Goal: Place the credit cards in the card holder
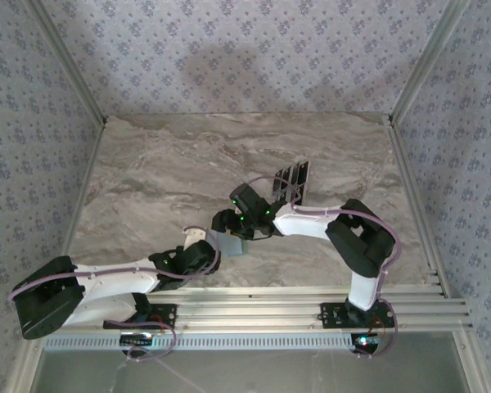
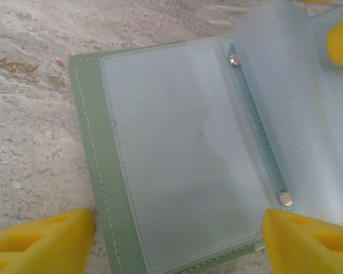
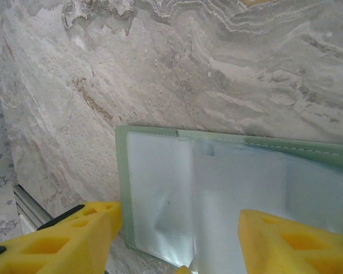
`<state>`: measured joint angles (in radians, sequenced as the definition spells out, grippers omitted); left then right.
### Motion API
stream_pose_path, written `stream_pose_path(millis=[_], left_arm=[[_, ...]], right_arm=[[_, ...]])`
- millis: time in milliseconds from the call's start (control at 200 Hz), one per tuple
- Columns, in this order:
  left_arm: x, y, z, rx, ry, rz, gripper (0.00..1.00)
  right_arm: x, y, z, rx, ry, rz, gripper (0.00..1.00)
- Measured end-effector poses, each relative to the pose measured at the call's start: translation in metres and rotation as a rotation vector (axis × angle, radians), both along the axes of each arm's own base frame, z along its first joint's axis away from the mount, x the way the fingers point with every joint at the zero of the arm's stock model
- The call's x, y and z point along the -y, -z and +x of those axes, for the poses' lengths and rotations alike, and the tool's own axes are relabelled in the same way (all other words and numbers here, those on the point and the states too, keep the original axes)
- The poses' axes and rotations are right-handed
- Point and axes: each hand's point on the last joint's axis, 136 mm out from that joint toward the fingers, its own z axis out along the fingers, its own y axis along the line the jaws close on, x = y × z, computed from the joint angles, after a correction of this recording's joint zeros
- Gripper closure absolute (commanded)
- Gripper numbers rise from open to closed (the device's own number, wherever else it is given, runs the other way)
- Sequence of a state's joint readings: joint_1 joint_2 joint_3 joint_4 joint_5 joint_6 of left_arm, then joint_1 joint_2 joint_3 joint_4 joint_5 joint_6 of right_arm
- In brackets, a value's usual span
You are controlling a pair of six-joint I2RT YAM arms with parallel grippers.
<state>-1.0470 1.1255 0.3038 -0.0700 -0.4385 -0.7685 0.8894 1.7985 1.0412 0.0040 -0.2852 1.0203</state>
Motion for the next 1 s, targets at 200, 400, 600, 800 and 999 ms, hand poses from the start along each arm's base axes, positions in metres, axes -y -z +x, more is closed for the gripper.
stream_pose_path(millis=[200, 400, 600, 800, 999], left_arm=[[-0.003, 0.000, 0.002, 0.001, -0.014, -0.002, 0.22], [-0.005, 0.000, 0.003, 0.005, -0.020, -0.006, 0.22], [-0.005, -0.001, 0.004, 0.009, -0.024, -0.018, 0.23], [-0.008, -0.001, 0.003, 0.014, -0.026, -0.025, 0.23], [-0.011, -0.005, 0.004, 0.025, -0.039, -0.043, 0.23]], right_arm=[[0.008, 0.008, -0.005, -0.008, 0.006, -0.022, 0.38], [0.021, 0.023, -0.013, -0.029, 0.012, -0.061, 0.38], [0.023, 0.023, -0.013, -0.023, 0.014, -0.065, 0.38], [0.016, 0.024, -0.013, -0.024, 0.004, -0.066, 0.38], [0.000, 0.024, -0.014, -0.025, -0.021, -0.067, 0.38]])
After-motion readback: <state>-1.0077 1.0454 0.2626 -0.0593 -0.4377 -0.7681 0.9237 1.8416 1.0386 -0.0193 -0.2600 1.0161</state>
